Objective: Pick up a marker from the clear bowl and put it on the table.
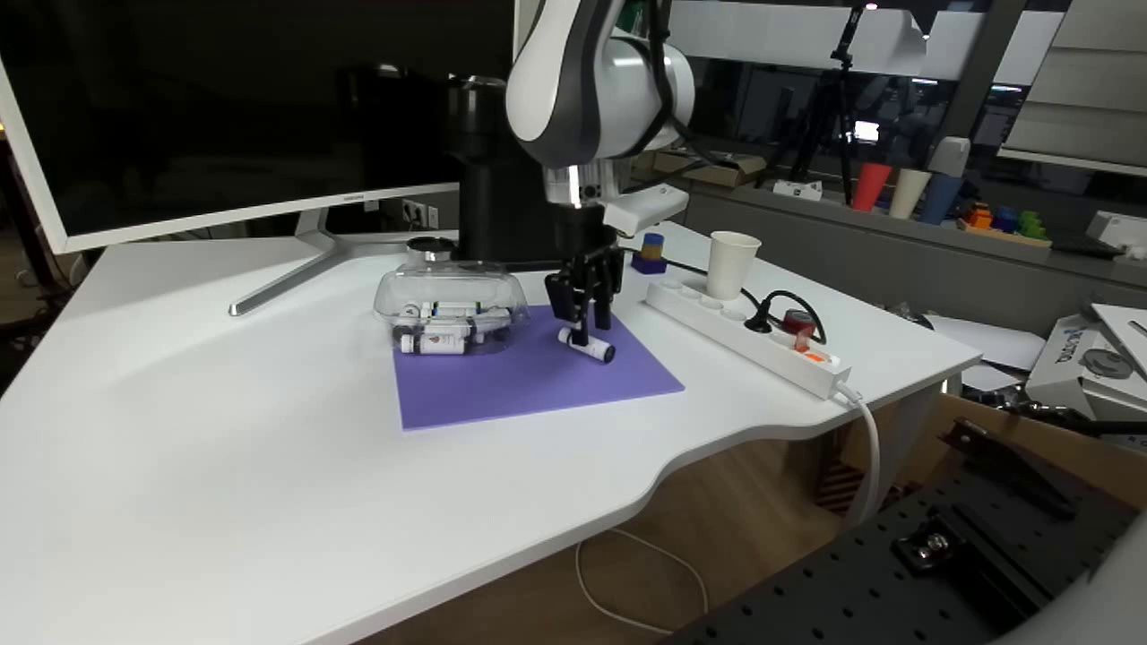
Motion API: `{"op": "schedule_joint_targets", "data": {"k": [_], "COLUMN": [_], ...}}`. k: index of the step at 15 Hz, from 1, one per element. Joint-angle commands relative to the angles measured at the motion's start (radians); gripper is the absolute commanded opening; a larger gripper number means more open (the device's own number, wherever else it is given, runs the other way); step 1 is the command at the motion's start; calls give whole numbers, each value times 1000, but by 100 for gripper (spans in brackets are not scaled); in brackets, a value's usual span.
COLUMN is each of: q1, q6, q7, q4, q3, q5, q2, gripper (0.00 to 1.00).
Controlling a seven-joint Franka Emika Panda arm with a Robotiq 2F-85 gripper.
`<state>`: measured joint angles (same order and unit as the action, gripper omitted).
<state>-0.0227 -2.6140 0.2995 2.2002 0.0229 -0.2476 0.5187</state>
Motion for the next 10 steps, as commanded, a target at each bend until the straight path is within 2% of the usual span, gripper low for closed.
{"op": "schedule_joint_targets", "data": {"k": [1,3,4,10], "q1": [-8,-8,-6,8], "q6": [16,18,28,160], "q7": [-32,-33,-32,-41], "q4": [22,45,59,111], "q3": [-9,-16,-19,-42], "q5": [26,46,55,114], "q2": [-52,-102,-140,-363], "gripper": [86,98,100,100]}}
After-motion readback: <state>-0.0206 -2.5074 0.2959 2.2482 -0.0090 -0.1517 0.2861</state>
